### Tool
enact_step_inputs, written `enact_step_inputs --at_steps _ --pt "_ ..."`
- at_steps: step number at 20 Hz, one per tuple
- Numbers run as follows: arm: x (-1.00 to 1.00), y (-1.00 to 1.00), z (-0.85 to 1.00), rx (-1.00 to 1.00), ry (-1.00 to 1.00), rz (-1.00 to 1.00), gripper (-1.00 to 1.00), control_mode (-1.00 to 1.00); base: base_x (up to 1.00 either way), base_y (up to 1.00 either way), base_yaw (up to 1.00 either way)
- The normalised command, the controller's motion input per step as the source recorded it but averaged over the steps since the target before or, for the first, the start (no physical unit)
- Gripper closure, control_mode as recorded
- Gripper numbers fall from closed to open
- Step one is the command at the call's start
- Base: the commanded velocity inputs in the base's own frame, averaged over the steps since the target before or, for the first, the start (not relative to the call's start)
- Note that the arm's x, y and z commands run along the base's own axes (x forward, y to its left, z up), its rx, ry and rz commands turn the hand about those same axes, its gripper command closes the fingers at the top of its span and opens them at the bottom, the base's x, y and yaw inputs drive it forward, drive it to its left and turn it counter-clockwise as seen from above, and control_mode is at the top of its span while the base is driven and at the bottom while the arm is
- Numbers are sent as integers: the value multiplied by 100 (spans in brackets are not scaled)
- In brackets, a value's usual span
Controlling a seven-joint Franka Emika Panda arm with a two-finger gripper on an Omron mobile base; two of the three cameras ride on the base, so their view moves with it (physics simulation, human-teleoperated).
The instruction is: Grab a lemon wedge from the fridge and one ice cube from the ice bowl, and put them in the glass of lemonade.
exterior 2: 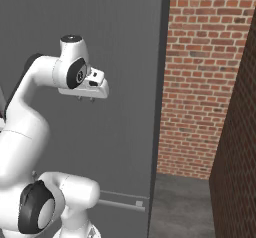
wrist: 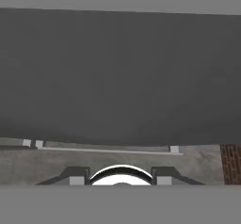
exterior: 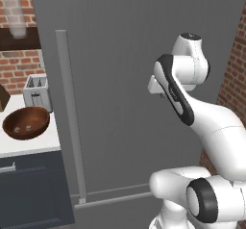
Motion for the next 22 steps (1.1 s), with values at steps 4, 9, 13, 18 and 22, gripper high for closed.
enact_step_inputs --at_steps 4,9,13,18,22 --pt "-3 0 0 0 0 0 -100 -100 0 0 0" --pt "-39 0 0 3 2 -1 -100 -100 0 0 0" --pt "-96 0 0 6 -2 0 -100 -100 0 0 0" --pt "-87 0 0 4 -2 0 -100 -100 0 0 0" --pt "-41 0 0 1 1 0 -100 -100 0 0 0"
